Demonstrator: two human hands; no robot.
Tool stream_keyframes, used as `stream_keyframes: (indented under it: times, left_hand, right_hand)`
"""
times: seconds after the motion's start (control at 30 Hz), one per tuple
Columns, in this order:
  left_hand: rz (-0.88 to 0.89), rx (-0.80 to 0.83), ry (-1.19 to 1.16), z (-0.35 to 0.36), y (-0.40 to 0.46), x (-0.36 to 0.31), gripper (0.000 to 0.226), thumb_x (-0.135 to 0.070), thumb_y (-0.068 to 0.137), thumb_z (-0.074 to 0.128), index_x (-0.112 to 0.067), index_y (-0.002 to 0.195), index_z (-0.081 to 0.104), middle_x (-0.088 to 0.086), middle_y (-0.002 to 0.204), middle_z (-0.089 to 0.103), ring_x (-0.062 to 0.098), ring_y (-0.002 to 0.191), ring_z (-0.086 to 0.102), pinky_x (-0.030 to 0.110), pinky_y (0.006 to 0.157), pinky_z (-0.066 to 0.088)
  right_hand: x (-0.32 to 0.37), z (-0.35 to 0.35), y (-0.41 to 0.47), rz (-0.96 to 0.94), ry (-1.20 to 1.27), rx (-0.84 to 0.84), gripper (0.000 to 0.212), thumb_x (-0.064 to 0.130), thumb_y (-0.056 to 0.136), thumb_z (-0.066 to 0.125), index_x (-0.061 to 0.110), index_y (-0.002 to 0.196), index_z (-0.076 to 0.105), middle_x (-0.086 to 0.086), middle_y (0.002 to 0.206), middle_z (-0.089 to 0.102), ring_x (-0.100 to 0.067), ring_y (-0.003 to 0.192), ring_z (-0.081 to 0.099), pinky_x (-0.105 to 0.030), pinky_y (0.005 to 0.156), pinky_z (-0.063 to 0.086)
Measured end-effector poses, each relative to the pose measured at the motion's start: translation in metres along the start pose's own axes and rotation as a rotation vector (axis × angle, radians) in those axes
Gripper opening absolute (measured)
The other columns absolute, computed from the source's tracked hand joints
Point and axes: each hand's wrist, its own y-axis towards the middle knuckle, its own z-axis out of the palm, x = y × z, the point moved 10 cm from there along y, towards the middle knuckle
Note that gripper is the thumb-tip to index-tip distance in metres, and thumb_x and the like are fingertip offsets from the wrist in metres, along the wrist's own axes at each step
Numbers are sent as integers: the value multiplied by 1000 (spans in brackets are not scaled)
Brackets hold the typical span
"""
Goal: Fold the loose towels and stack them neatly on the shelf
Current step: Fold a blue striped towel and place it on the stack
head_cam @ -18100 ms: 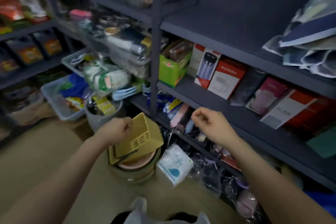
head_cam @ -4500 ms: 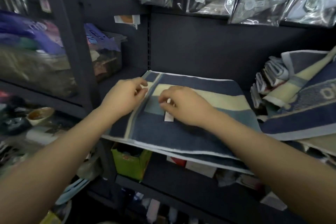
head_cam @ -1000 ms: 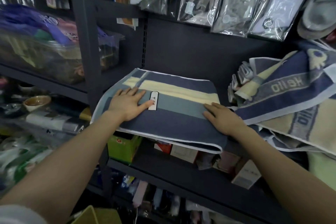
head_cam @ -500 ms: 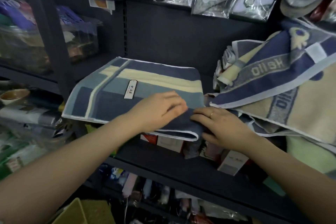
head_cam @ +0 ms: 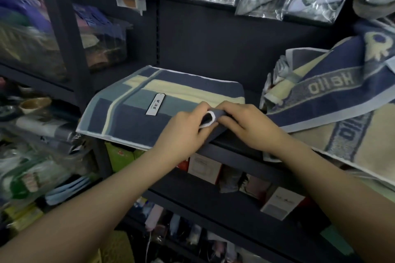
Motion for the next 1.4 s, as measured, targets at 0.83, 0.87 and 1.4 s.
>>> stream_keyframes:
  times: [0.83, 0.87, 1.4]
  left_hand:
    - [-404, -78, -871, -24, 70, 50, 28, -1, 68, 50, -24, 69, 65, 3, 69, 60, 15, 64, 54, 25, 55, 40]
    - [-374, -15, -861, -29, 71, 47, 31, -1, 62, 48, -24, 71, 66, 3, 68, 62, 15, 62, 55, 24, 54, 41]
    - [-855, 420, -419, -47, -11, 207, 28, -49, 64, 68, -21, 67, 70, -13, 54, 58, 2, 49, 54, 18, 51, 40]
  right_hand:
    - [-146, -100, 101, 376, -233, -365, 26, -1, 84, 44, 4, 108, 52, -21, 107, 56, -34, 96, 55, -33, 77, 41]
    - [-135, -103, 109, 308, -257, -394, 27, -3, 82, 44, 4, 106, 53, -21, 105, 57, -35, 97, 54, -37, 80, 43]
    - [-30, 89, 242, -89, -111, 147, 32, 4, 87, 49, 13, 116, 59, -4, 123, 55, -21, 117, 46, -38, 100, 37]
